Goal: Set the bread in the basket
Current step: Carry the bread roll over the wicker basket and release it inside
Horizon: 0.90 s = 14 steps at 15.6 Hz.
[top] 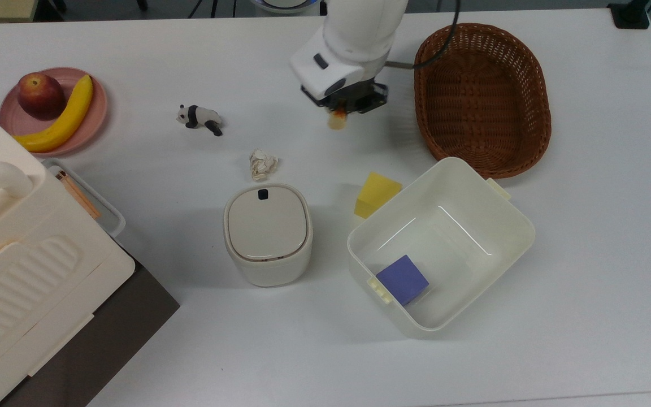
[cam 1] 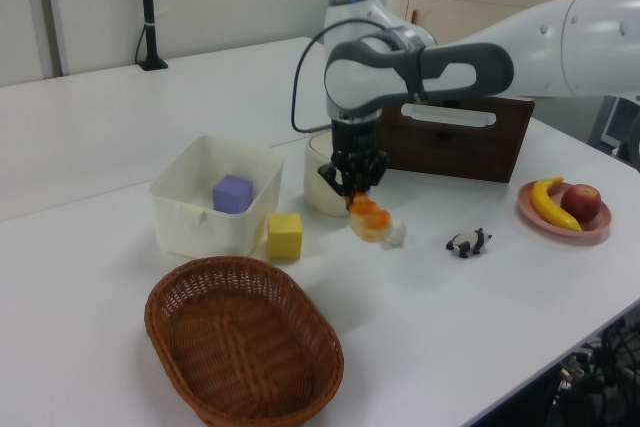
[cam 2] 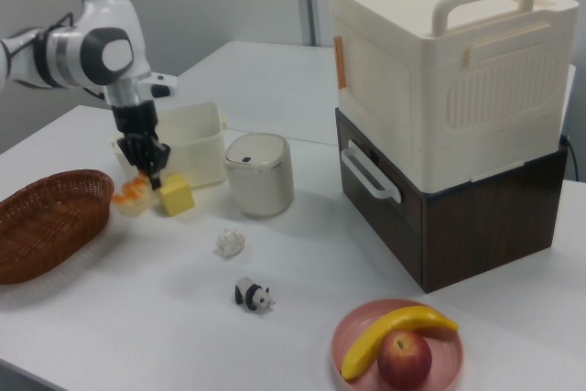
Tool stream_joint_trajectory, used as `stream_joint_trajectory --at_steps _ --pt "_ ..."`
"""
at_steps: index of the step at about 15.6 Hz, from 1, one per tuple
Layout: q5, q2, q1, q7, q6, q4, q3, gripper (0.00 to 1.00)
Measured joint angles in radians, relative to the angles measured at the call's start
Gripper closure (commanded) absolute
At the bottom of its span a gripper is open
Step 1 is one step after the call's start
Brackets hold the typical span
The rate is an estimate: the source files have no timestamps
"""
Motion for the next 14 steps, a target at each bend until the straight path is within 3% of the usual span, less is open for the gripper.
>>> stream_joint_trajectory --at_steps 3,5,7,8,14 --pt "0.074 0.007 0.059 0.084 0.0 0.021 0.011 0.92" --pt "0.12 0.026 0.11 0.136 0.007 0.025 0.013 0.77" --pt "0.146 0.055 0.154 0.187 0.029 0.031 0.014 0.1" --pt "0.152 0.072 0.172 0.202 0.039 0.033 0.014 0.0" --pt "0.155 0.107 0.23 0.243 0.048 0.042 0.014 0.0"
